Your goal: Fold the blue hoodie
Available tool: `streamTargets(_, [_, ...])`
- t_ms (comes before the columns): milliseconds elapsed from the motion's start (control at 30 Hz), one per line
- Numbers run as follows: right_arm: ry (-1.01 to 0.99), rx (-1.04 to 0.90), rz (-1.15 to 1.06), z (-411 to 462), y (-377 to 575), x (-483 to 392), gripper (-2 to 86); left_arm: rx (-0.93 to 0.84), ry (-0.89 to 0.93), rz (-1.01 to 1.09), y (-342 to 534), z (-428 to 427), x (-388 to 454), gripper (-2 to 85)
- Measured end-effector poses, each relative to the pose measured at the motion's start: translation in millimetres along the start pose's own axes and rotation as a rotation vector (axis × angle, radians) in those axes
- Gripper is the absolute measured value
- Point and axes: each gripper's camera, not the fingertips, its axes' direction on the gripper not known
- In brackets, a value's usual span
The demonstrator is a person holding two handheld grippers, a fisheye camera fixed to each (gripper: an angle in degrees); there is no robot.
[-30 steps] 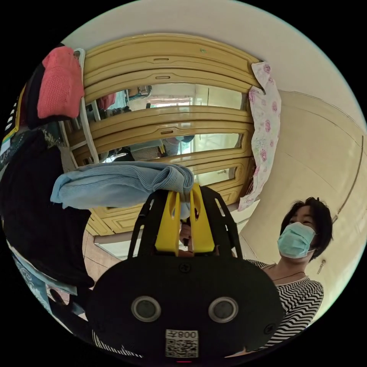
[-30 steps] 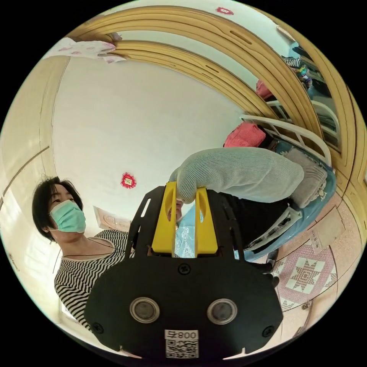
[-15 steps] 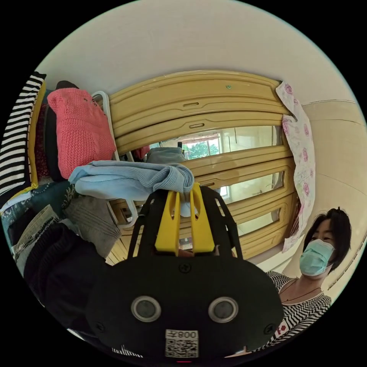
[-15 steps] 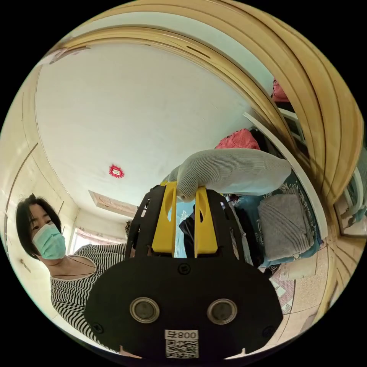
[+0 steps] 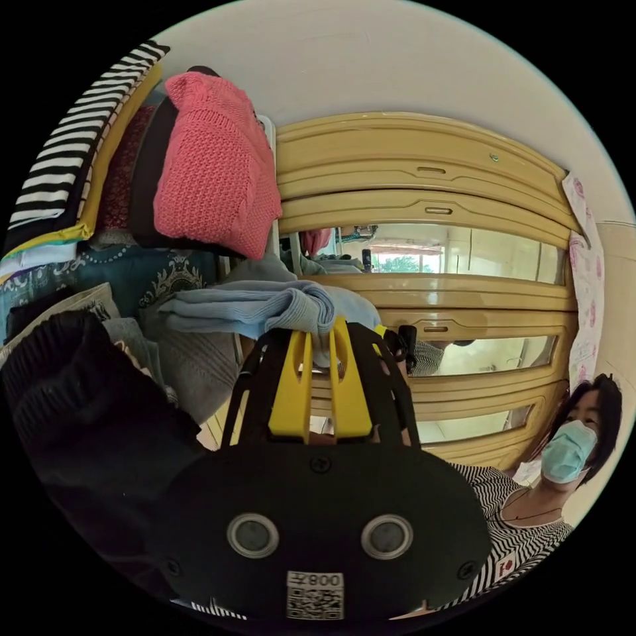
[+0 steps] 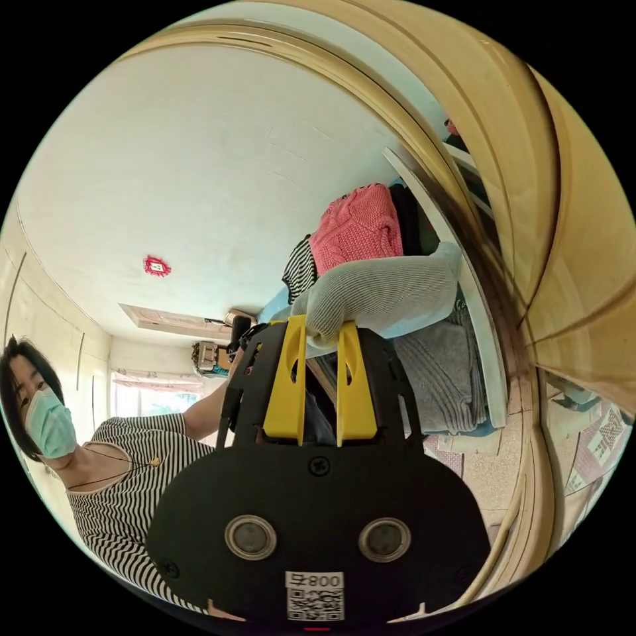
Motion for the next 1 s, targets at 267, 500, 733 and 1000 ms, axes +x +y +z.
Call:
streamTargets(267, [-0.083, -0.015, -0.087, -10.9, -44.0, -24.4, 7.4, 0.121, 0.007, 0.087, -20.8, 13.7, 40.6, 5.3])
streamTargets(500, [-0.060, -0.102, -0.044, 6.8, -74.8, -2.3, 7.5, 0.051, -0.105, 0.069, -28.8, 58.5, 31.0, 5.3])
streamTargets(733, [0.167, -0.243, 0.093, 39.5, -52.3, 43.2, 7.6, -0.184, -0.265, -0.082, -13.6, 146.8, -12.8, 5.3])
streamTargets(1000, [0.296, -0.304, 0.191, 47.3, -27.7, 67.0, 8.1, -0.394, -0.360, -0.075, -4.6, 211.3, -6.0, 5.9])
